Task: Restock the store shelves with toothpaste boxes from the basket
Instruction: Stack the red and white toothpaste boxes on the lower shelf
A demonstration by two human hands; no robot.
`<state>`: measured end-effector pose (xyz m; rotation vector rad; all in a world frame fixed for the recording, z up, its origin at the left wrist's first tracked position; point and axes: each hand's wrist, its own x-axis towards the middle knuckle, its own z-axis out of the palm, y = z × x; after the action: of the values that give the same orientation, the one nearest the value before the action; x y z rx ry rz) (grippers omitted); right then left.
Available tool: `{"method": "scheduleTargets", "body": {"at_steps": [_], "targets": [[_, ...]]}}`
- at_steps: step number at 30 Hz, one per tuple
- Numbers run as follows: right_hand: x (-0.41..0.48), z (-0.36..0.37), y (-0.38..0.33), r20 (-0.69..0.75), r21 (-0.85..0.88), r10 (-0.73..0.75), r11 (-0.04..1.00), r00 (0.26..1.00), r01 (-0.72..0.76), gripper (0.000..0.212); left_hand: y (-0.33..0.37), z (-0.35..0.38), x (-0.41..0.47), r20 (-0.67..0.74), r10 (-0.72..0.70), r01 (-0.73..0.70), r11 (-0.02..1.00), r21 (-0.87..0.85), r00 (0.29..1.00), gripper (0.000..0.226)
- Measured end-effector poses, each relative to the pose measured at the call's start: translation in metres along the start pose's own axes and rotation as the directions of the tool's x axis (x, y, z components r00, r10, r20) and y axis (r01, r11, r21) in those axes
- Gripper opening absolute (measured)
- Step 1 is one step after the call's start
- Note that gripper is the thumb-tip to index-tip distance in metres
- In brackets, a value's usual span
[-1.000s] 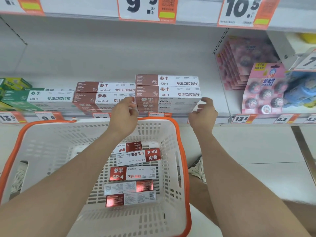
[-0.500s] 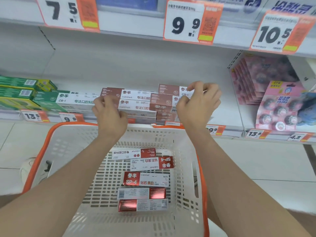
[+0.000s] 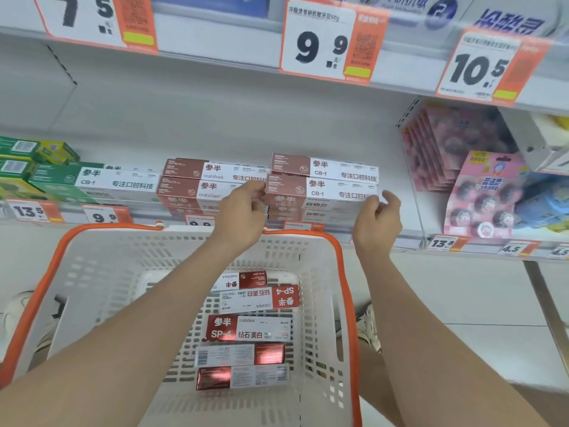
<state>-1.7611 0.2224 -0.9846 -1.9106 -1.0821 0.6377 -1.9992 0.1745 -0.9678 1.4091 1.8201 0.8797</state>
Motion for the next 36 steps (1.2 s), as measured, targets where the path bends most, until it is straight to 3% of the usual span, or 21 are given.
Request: {"method": "scheduleTargets", "body": {"at_steps": [3,7,36], "targets": [[0.003,-0.009,0.003,-0.017,0.028,-0.033,0.999,0.999,0.033,0.026,0.004,0.008,0.000,0.022,0.001,0.000,1.000,-0.027,1.000,0.052],[0.003,-0.012,0.002,-0.021,-0.035,-0.097,0.995,0.995,0.096,0.043,0.008,0.016,-0.001,0.002,-0.004,0.005,0.999,-0.052,1.000,0.053],[0.005,-0.010,0.009,-0.019,-0.007,-0.168,0.986,0.986,0.168,0.048,0.008,0.022,-0.002,-0.007,-0.010,0.009,0.999,-0.036,1.000,0.058]]}}
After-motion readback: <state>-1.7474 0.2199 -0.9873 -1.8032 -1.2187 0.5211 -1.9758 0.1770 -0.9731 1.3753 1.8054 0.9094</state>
